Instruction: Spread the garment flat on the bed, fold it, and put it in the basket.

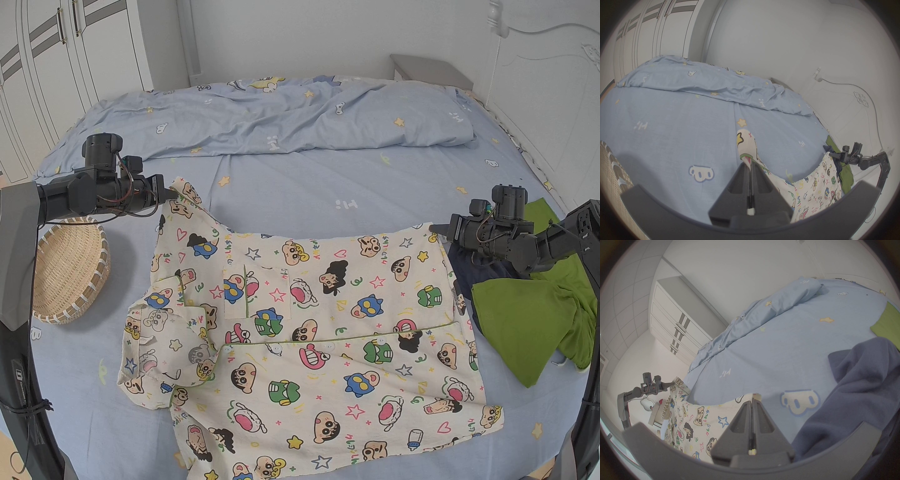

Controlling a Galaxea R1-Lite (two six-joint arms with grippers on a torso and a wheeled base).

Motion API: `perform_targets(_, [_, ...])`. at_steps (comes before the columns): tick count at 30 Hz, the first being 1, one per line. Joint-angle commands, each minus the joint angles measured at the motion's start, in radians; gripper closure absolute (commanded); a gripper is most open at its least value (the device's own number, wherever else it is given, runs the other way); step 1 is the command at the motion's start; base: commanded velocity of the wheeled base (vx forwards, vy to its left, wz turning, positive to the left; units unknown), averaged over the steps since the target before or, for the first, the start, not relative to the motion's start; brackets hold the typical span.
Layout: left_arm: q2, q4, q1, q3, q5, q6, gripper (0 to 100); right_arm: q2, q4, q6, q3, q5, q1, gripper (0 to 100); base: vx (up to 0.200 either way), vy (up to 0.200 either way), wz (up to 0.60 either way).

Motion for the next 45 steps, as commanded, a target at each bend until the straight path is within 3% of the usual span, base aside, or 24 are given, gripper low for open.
perform_targets(1, [0.019,-0.001,-0.002,-0.02,0.0,-0.013,100,0.001,-0.001,0.011,-0.013,-0.005,-0.01,100,0.0,0.0,0.0])
perform_targets(25, [0.091,-0.007,-0.034,-0.058,0.001,-0.113,100,0.023,-0.037,0.028,-0.024,-0.032,-0.025,100,0.0,0.0,0.0])
perform_targets(26, [0.089,-0.007,-0.035,-0.058,0.001,-0.113,100,0.025,-0.036,0.026,-0.024,-0.032,-0.025,0,0.0,0.0,0.0])
perform_targets(38, [0.082,-0.012,-0.049,-0.058,-0.002,-0.082,100,-0.006,-0.039,0.037,0.011,-0.019,-0.019,0,0.0,0.0,0.0])
perform_targets(40, [0.082,-0.053,-0.048,-0.058,0.003,-0.006,100,-0.029,-0.044,0.036,0.036,-0.017,-0.018,0,0.0,0.0,0.0])
perform_targets(45, [0.088,-0.21,-0.051,-0.006,0.021,0.02,100,-0.06,-0.1,0.039,0.086,-0.006,-0.016,0,0.0,0.0,0.0])
